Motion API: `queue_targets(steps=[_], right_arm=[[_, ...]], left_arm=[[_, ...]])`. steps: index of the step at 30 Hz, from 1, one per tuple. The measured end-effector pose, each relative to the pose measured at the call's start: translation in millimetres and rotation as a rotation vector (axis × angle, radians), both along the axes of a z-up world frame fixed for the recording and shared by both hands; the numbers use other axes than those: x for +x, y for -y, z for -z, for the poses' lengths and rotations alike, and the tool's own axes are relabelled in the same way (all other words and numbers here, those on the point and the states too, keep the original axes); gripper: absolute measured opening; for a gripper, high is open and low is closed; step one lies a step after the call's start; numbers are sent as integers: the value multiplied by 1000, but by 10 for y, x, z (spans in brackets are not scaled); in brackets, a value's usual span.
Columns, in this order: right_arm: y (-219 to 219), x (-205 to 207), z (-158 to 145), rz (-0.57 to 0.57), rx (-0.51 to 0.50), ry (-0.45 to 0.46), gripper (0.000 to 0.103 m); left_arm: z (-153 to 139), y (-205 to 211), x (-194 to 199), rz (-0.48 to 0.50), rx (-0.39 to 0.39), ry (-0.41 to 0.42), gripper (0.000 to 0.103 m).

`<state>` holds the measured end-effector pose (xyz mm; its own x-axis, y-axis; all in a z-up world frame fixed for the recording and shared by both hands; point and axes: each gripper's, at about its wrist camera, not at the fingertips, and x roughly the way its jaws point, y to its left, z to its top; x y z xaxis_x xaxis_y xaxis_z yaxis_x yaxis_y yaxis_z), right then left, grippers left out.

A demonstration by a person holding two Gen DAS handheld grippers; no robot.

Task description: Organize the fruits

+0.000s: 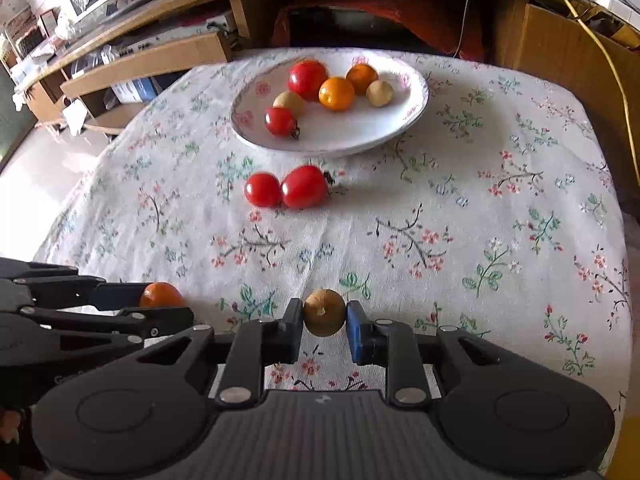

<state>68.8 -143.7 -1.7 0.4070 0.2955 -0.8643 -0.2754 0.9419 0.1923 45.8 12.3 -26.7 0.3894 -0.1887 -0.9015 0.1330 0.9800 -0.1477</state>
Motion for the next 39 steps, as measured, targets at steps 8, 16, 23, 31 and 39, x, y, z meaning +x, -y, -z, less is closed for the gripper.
queue_targets(steps=[8,16,23,31,39], right_arm=[[69,51,-114,26,44,19,24],[52,79,-135,26,53,20,24],[56,137,-204,37,72,33,24],[35,320,-251,49,93,45,24],[43,530,-271,65,97,56,24]], left_arm=[[-149,-18,116,-24,-37,37,40],[-201,37,213,-14,-44,59,40],[-246,64,348,-12,-47,73,40],[-300,140,514,1,-47,92,39],[-342,162,736,-5,-39,107,39]])
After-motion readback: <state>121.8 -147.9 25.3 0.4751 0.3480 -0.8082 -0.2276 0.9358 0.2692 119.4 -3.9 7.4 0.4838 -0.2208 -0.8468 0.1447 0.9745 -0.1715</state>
